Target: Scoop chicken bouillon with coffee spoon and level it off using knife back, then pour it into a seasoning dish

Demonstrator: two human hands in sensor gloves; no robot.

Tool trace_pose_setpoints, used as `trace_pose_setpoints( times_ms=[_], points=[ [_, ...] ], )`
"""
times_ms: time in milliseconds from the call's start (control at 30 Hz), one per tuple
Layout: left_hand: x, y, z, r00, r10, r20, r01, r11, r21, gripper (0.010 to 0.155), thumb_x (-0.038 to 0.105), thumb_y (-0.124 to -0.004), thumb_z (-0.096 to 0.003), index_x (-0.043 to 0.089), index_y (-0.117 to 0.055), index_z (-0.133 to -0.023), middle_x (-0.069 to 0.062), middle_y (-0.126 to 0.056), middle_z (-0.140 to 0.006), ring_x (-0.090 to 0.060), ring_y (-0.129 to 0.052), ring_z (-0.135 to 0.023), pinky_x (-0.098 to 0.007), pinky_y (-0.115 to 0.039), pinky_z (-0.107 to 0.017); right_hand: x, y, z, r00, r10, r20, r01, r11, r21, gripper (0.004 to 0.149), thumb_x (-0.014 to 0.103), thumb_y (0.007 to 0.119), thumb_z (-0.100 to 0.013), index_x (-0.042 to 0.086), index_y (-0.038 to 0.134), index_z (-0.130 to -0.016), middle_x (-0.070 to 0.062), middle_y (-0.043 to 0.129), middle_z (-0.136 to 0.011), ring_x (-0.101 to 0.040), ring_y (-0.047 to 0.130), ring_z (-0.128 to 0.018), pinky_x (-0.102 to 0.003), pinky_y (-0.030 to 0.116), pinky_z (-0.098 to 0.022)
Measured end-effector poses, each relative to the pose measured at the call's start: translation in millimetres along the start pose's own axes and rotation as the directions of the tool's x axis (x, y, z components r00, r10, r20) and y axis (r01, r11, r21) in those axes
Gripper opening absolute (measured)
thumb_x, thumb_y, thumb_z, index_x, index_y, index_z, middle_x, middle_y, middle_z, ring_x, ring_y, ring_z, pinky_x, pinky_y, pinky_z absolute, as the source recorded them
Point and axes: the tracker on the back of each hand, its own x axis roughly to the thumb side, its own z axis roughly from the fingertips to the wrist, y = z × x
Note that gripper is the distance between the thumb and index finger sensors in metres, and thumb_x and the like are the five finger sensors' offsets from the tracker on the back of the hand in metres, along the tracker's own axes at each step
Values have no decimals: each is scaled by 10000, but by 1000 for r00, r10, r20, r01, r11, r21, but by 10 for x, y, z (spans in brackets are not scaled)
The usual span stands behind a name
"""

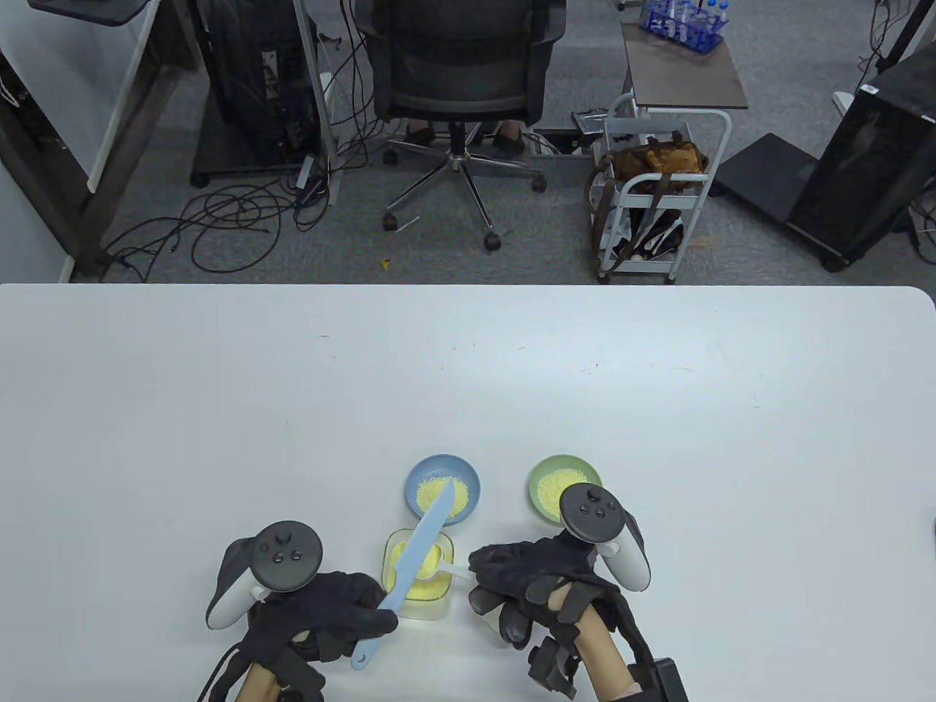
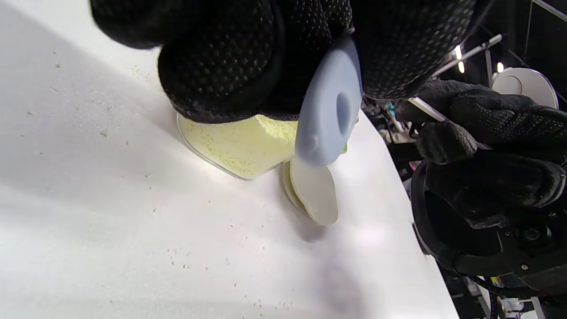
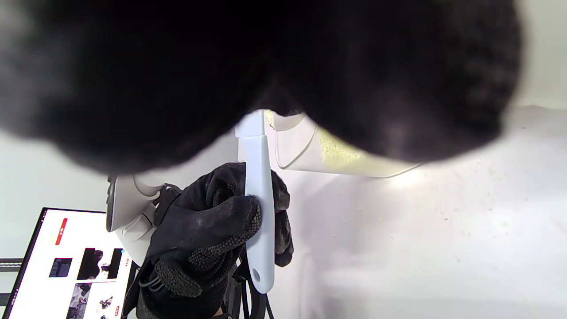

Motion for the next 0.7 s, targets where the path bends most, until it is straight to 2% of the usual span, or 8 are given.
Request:
trace_pose_setpoints(
  times_ms=[400,500,700],
  points=[
    [24,-21,3,1000,-14,8,13,1000,7,483,431,-909,-434,62,-862,-743,-129,-981,-495,-251,-995,-333,-357,-785,-302,3,2,-1,1000,-1,5,1,1000,-2,399,174,711,-475,-92,609,-755,-270,898,-491,-1,995,-78,-278,934,-50],
    [33,-47,-20,1000,-4,23,5,1000,-24,481,429,-908,-436,61,-862,-742,-130,-981,-494,-250,-995,-332,-356,-785,-301,2,2,-1,1000,2,2,-2,1000,-2,399,173,711,-475,-92,608,-755,-271,898,-491,0,996,-78,-277,934,-51],
    [32,-62,-35,999,-51,-7,51,998,-24,481,429,-909,-435,61,-863,-742,-130,-983,-493,-251,-996,-332,-357,-787,-299,5,6,-2,1000,6,-2,-6,1000,1,399,173,711,-476,-94,607,-754,-272,896,-491,-2,996,-80,-278,933,-51]
  ],
)
